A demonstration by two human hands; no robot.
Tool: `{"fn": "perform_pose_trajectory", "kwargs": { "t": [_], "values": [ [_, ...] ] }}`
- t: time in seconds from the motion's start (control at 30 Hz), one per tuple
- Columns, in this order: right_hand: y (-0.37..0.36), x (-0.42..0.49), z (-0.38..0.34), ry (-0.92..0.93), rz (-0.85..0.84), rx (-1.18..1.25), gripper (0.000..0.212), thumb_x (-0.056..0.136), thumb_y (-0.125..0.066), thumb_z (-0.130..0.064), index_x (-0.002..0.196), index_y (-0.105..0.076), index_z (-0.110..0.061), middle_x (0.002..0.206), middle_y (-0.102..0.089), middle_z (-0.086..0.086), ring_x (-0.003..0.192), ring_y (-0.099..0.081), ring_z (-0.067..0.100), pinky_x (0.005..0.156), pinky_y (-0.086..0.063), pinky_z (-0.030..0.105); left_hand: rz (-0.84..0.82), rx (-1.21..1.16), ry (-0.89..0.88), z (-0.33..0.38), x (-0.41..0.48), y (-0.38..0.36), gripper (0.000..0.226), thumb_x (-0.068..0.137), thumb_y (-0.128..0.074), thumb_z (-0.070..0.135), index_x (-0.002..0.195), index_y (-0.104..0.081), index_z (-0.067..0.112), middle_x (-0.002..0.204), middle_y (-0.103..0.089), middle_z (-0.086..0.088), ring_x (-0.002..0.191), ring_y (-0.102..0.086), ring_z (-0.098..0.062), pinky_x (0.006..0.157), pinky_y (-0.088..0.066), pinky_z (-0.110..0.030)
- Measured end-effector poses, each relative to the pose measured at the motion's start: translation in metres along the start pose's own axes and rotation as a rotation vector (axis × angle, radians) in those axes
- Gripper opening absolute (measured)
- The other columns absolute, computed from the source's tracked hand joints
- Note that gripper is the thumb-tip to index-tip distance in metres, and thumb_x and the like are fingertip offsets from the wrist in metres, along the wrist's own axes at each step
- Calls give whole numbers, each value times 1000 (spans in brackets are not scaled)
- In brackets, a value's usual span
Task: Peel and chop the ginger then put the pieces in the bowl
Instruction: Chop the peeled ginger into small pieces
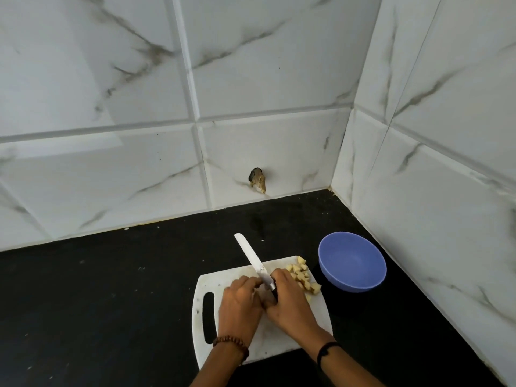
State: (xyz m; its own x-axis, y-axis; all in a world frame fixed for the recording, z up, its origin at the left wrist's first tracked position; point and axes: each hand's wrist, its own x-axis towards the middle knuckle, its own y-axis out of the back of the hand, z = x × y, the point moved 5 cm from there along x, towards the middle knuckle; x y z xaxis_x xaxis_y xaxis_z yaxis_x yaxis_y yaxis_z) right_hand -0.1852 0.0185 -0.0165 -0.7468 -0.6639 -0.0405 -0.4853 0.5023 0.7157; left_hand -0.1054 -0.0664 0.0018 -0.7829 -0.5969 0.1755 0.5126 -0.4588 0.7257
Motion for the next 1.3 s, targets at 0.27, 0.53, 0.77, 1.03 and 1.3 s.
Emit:
{"fn": "perform_pose_trajectory", "kwargs": {
  "t": [0.27, 0.53, 0.77, 1.03, 1.3],
  "values": [
    [-38, 5, -21, -133, -120, 86, 18, 93, -63, -32, 103, -49, -28, 100, -59, -7, 91, -58, 9, 68, -46, 16, -90, 141, 105, -51, -9, 21, 28, 92, -58, 26, 118, -60, 35, 118, -53, 15, 111, -47, -3, 90, -44, -18],
    [-39, 1, -21, -170, -108, 113, 20, 92, -64, -31, 108, -53, -27, 101, -62, -8, 94, -61, 8, 80, -54, 22, -72, -54, 157, -65, -9, 14, 28, 87, -65, 10, 108, -67, 28, 100, -60, 12, 93, -59, -5, 86, -52, -22],
    [-16, -12, -4, -219, -73, 139, 28, 88, -71, -31, 108, -53, -27, 93, -59, -14, 83, -55, -2, 62, -41, 10, -81, -223, 172, -56, -14, -2, 21, 82, -72, 13, 101, -71, 22, 92, -69, 14, 85, -63, 5, 83, -53, -16],
    [-2, -37, 4, -269, -23, 160, 11, 96, -58, -34, 104, -50, -33, 96, -55, -16, 83, -52, -5, 60, -38, 9, -32, -230, 191, -44, -13, -17, 21, 82, -73, 26, 102, -70, 24, 93, -68, 13, 84, -63, 3, 82, -49, -9],
    [2, -63, 11, -202, -54, 180, 13, 99, -51, -35, 110, -55, -29, 99, -64, -12, 90, -59, -2, 72, -40, 2, -34, -151, 180, -43, -12, -19, 20, 82, -73, 28, 101, -71, 25, 96, -68, 12, 84, -63, -2, 87, -54, -22]
  ]
}}
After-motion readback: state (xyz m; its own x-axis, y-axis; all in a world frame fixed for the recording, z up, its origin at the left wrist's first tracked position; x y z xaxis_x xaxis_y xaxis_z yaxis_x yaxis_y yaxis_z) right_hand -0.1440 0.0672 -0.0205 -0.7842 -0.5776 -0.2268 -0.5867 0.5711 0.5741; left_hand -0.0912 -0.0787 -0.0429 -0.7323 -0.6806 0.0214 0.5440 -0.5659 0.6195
